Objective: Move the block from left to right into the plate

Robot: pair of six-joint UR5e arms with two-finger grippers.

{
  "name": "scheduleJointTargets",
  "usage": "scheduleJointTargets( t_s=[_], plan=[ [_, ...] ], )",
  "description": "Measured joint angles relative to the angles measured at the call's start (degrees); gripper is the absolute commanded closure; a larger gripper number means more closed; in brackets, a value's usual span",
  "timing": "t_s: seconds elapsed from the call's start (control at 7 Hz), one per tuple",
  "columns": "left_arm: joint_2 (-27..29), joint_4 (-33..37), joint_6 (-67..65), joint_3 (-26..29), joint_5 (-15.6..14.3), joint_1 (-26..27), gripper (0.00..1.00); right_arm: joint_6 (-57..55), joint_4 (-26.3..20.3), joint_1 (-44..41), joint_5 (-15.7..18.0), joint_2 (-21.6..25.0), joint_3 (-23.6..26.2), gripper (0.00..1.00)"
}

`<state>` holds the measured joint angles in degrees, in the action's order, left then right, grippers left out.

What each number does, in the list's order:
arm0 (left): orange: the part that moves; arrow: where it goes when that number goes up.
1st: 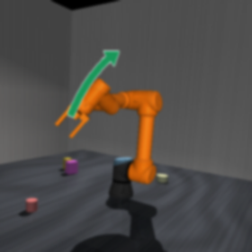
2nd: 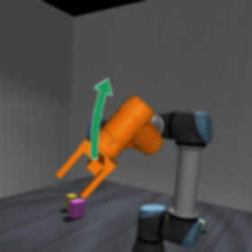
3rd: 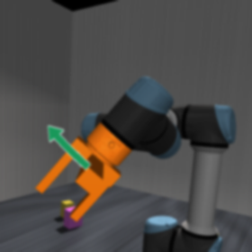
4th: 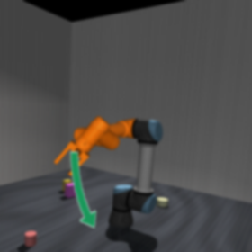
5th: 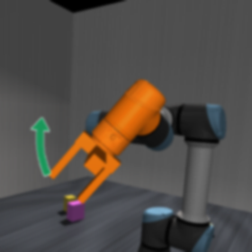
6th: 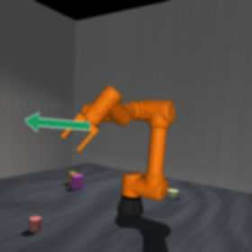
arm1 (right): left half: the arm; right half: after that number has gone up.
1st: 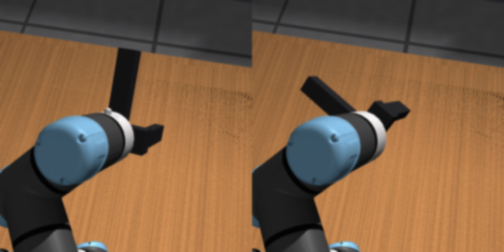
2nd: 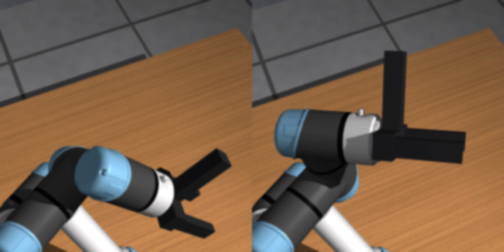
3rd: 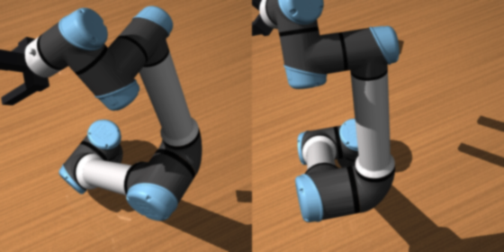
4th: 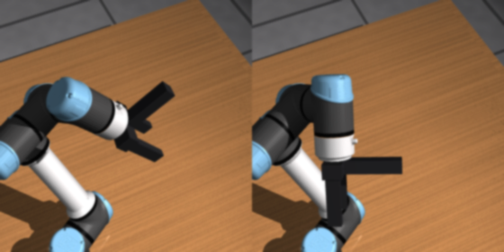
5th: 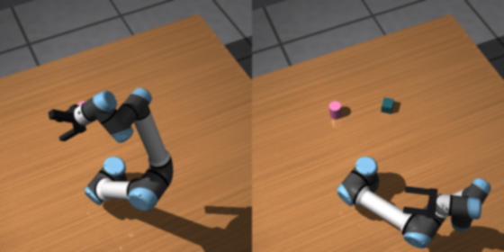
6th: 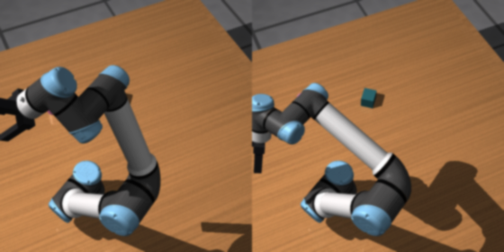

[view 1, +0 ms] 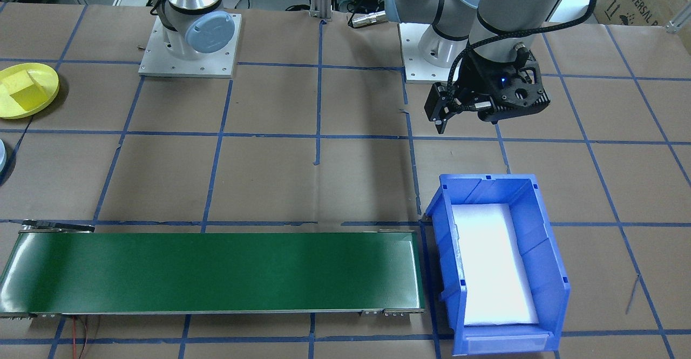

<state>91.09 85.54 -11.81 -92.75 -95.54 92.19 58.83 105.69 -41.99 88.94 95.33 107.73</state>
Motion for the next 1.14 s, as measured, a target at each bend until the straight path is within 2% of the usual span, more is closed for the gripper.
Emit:
scheduleJointTargets(
  t_s=[0.29, 0.43, 0.71, 0.86, 1.14],
  plan=[
    [-0.15, -0.04, 0.14, -0.01, -0.06, -0.01, 0.00, -19.76, -10.04, -13.00, -0.10, 1.90, -6.30, 0.00],
    [-0.18, -0.06, 0.18, -0.04, -0.08, -0.03, 0.00, -30.03, -12.78, -20.53, -0.21, 2.06, -8.53, 0.00],
    [-0.26, -0.03, 0.21, -0.09, -0.09, -0.01, 0.00, -48.59, -13.72, -33.97, -0.70, 1.79, -9.92, 0.00],
    [-0.28, -0.03, 0.21, -0.12, -0.09, -0.01, 0.00, -57.30, -12.25, -40.38, -0.76, 0.78, -10.07, 0.00],
    [-0.29, 0.03, 0.21, -0.15, -0.09, -0.07, 0.00, -66.55, -9.62, -48.08, -0.96, -2.26, -11.24, 0.00]
  ],
)
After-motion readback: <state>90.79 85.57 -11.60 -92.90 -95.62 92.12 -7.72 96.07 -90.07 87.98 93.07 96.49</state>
